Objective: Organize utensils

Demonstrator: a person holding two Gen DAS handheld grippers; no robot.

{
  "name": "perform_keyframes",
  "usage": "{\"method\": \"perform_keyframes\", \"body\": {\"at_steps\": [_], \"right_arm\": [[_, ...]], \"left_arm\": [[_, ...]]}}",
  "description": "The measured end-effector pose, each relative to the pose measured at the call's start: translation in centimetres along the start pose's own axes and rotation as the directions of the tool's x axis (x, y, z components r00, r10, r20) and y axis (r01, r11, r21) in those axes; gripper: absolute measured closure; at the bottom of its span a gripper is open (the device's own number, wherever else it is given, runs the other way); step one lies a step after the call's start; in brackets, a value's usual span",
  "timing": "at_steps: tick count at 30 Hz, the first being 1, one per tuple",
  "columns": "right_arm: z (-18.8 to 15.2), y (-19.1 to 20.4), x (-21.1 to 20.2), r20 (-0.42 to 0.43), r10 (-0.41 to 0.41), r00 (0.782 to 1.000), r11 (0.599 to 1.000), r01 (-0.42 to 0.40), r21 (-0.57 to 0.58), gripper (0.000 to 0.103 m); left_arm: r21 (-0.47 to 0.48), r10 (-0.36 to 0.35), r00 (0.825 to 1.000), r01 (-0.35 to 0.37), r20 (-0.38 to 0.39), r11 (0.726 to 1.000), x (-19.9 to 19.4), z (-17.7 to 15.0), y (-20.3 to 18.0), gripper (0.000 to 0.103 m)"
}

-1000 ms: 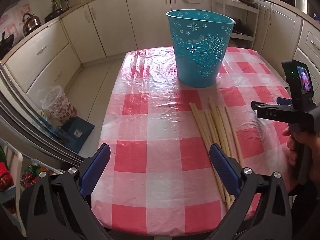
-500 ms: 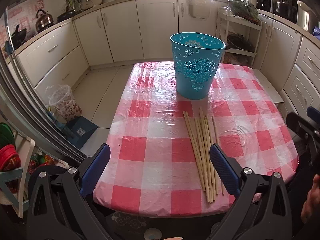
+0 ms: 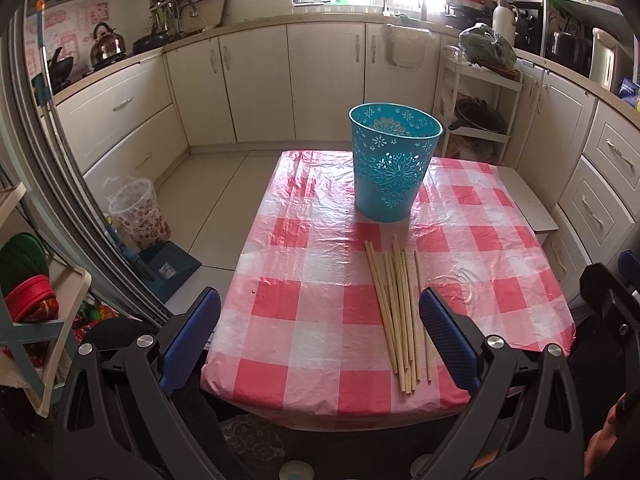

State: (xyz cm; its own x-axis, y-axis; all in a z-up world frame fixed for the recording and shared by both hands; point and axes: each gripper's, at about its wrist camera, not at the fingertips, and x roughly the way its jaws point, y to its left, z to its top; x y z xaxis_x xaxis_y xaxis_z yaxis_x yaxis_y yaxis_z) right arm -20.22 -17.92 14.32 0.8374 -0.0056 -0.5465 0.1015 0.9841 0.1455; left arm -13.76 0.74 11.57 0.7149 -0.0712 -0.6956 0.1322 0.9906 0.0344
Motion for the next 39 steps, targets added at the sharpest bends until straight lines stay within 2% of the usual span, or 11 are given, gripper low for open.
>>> {"method": "perform_keyframes", "body": {"at_steps": [39], "right_arm": [[0.7,0.7,-3.8,0.077,0.015,0.997,1.000,-0.016,0.017,0.006]], "left_arm": [[-0.030,0.017,0.989,-0.012,0.144,0.999,-6.3,0.0,1.2,0.008]]}}
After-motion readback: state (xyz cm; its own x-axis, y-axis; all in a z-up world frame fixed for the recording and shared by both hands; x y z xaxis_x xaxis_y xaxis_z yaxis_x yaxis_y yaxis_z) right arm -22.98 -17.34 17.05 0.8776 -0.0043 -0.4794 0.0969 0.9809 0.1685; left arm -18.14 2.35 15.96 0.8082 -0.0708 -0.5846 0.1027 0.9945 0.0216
